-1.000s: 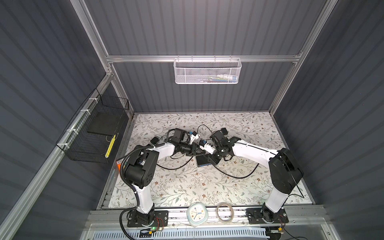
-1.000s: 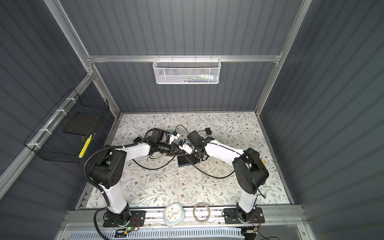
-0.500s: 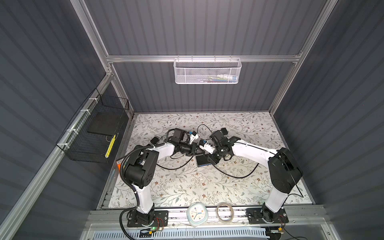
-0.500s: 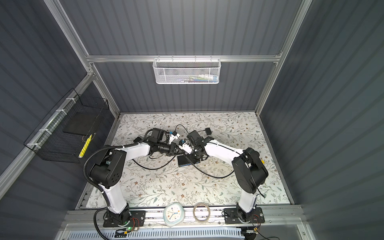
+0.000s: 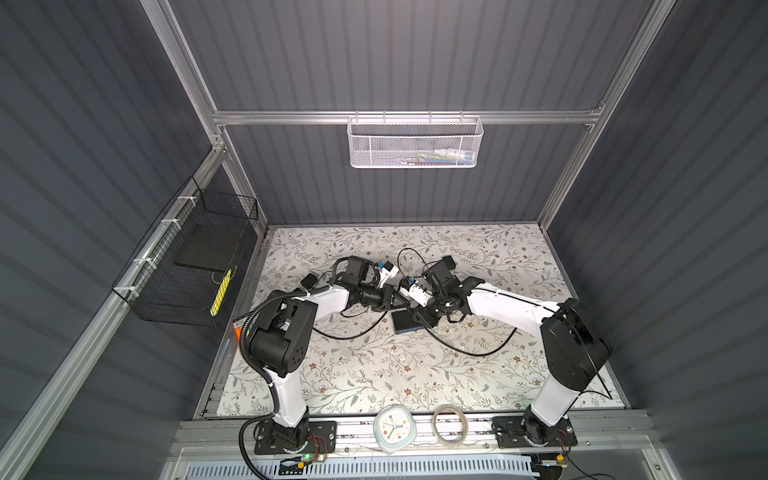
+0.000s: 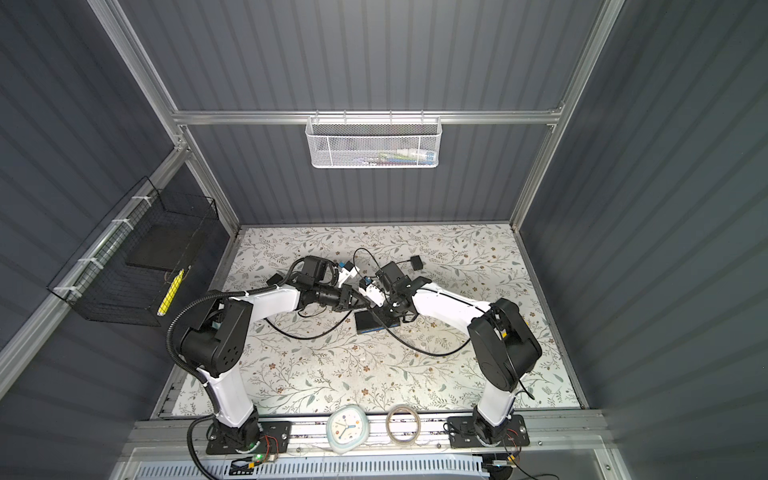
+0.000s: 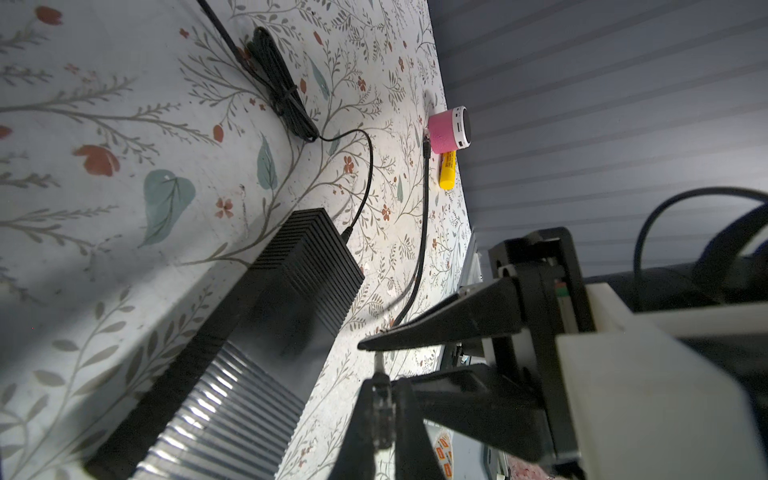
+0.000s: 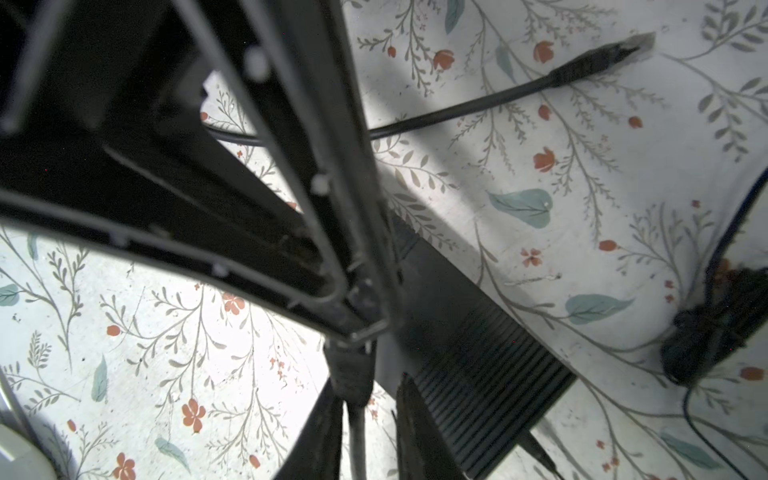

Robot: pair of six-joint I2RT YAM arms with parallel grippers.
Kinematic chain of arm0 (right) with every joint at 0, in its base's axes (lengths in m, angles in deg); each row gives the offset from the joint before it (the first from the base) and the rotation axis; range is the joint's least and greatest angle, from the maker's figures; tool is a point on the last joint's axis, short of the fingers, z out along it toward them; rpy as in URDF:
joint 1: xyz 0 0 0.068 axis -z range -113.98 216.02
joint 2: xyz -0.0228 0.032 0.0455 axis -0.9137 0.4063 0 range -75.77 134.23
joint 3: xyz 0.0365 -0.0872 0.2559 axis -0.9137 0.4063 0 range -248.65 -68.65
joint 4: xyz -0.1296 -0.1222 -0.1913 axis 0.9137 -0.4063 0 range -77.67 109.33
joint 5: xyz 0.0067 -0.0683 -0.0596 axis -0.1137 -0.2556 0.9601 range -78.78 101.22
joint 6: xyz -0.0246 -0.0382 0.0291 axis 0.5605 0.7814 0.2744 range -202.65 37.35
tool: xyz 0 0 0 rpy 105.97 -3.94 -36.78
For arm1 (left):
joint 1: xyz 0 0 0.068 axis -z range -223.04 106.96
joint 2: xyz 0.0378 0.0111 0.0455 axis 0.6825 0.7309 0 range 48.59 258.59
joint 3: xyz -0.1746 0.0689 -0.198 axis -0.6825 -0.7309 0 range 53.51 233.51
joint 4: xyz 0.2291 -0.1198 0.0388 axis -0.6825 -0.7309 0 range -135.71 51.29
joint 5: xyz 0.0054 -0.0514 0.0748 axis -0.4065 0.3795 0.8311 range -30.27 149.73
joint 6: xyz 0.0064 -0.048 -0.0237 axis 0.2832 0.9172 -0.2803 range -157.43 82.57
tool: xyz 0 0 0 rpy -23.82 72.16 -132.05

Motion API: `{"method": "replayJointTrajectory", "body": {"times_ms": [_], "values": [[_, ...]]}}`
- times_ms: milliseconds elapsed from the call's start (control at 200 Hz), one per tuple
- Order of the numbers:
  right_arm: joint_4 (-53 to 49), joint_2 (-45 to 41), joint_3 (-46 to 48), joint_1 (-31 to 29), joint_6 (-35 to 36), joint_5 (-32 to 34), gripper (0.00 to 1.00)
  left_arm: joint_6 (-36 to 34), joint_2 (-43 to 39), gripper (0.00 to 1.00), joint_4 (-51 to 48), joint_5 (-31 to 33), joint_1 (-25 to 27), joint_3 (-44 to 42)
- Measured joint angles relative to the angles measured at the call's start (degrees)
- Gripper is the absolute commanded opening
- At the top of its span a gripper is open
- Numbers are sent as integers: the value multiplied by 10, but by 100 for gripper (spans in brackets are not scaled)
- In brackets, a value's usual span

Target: Insert the plug into the switch port

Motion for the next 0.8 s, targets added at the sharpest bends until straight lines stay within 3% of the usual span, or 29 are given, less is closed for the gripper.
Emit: {"method": "replayJointTrajectory", "body": {"times_ms": [220, 525, 800], "values": [[40, 0, 7, 0, -9, -7, 27, 2, 0, 0, 2, 0, 0, 0], [67, 0, 12, -1, -19, -19, 17, 4, 0, 0, 9, 0, 0, 0], [78, -10, 25, -1, -19, -17, 19, 4, 0, 0, 9, -1, 0, 0]]}}
